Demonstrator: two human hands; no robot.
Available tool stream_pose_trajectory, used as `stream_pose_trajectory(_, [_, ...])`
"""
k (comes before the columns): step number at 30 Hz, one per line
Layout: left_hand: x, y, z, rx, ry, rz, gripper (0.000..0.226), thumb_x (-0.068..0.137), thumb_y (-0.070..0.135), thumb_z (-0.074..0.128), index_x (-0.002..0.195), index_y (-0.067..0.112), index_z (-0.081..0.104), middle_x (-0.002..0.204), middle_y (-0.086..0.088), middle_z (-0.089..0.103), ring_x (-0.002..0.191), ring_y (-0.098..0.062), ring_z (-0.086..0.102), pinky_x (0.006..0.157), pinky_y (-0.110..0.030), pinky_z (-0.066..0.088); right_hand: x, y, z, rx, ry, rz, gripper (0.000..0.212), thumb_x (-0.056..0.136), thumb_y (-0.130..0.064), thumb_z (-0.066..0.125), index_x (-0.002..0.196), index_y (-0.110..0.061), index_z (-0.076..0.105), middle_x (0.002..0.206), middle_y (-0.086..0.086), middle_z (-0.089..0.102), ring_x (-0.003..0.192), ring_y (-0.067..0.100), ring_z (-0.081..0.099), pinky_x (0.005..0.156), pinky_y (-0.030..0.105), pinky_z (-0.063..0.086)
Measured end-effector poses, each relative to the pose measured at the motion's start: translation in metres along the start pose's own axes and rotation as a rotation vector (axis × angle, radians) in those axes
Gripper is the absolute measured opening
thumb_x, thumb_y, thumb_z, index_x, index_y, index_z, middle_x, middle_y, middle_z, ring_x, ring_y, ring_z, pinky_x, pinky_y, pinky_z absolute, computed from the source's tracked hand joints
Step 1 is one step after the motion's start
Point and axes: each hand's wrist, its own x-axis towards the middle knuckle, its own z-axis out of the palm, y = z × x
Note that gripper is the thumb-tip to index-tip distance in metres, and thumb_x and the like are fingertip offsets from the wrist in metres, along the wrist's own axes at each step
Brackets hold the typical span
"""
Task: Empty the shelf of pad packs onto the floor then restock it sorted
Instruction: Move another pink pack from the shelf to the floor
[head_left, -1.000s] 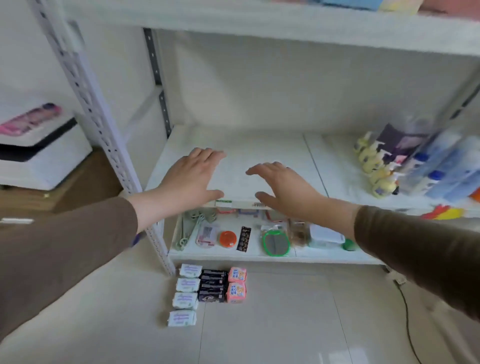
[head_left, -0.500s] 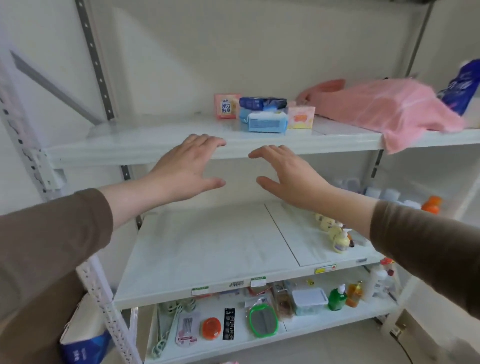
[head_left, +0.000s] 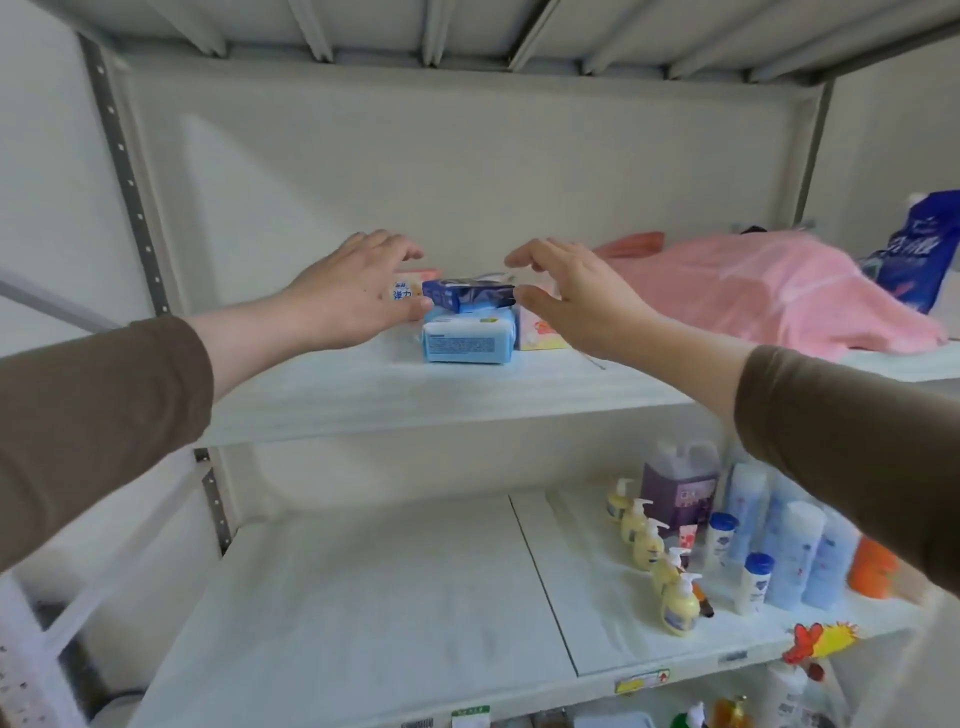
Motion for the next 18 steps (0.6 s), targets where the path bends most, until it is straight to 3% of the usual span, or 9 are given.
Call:
stream_pose_trajectory(5, [0.053, -0.013, 0.008, 0.031, 0.018, -0.045, 0.054, 0.095, 0.045, 0.054, 0.141, 0.019, 0.043, 0.144, 0.000, 0.045, 0.134, -0.021, 0.037, 0.110, -0.039, 0.034, 0.054, 0.048, 0.002, 0.064, -0.038, -0.023, 0.031, 0.100, -0.026, 0.049, 0.130, -0.019, 0.053, 0.128, -0.003, 0.059, 0.118, 0.018, 0.052, 0.099, 0.036, 0.041])
stream_pose_trajectory(18, [0.152, -0.103, 0.059, 0.038, -0.042, -0.155, 0.048, 0.098, 0.038, 0.053, 0.140, 0.018, 0.045, 0.139, -0.004, 0.048, 0.128, -0.022, 0.042, 0.104, -0.037, 0.036, 0.176, 0.110, 0.058, 0.175, -0.147, 0.073, 0.031, 0.099, -0.034, 0.050, 0.127, -0.023, 0.056, 0.115, -0.004, 0.063, 0.106, 0.019, 0.060, 0.096, 0.036, 0.049])
